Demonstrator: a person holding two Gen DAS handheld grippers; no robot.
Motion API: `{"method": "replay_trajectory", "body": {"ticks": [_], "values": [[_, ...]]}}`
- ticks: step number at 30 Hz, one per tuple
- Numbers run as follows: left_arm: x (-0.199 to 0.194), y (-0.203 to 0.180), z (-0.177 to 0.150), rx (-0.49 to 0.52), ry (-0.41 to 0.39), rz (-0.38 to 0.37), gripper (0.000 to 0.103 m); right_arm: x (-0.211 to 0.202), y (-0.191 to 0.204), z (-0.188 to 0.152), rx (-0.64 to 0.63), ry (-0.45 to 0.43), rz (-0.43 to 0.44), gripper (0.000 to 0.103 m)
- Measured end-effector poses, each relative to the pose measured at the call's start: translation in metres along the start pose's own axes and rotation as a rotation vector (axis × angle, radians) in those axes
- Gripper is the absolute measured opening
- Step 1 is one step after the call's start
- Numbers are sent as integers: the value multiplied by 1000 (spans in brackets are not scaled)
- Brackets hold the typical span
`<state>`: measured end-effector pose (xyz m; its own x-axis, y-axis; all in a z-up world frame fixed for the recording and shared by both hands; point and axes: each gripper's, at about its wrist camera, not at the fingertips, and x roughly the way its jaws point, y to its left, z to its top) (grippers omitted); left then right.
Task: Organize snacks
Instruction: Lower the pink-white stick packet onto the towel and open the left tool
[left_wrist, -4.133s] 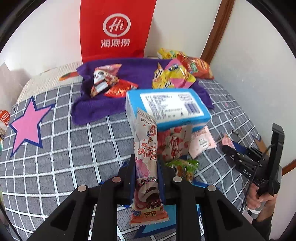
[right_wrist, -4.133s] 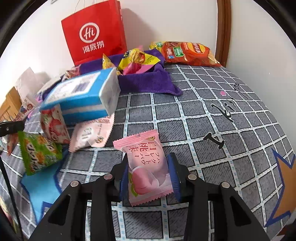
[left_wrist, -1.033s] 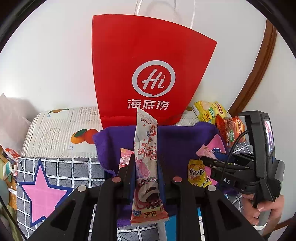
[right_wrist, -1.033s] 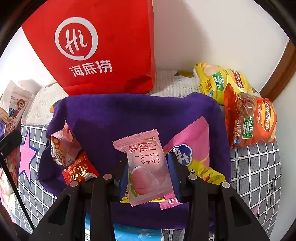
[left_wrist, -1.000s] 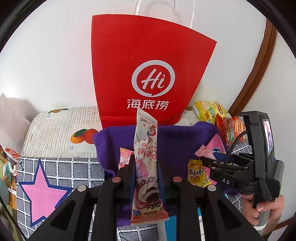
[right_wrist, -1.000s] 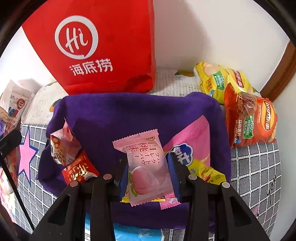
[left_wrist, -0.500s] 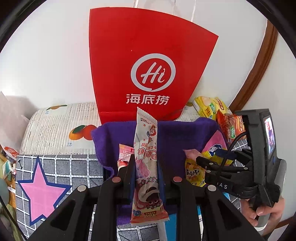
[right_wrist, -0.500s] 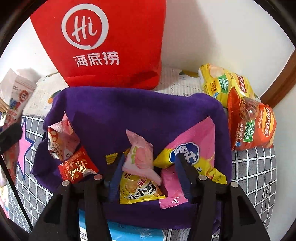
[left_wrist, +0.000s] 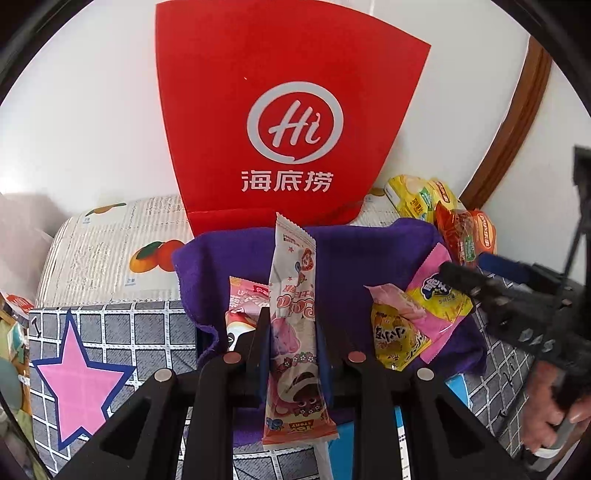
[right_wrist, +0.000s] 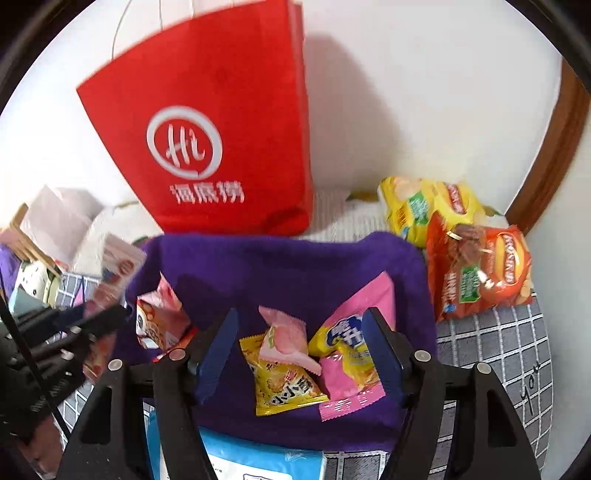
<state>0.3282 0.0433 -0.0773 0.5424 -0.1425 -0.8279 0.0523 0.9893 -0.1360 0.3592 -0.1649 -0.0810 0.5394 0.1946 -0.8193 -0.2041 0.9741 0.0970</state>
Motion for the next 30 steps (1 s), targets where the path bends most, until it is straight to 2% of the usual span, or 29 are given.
{"method": "replay_trajectory", "body": {"ticks": [18,30], "values": [[35,-14,-10,27,111,20,22,-15,-14,2,37,-43,-20,70],[42,-7,-7,0,125,8,22,-12,-7,1,8,-43,-45,70]]}}
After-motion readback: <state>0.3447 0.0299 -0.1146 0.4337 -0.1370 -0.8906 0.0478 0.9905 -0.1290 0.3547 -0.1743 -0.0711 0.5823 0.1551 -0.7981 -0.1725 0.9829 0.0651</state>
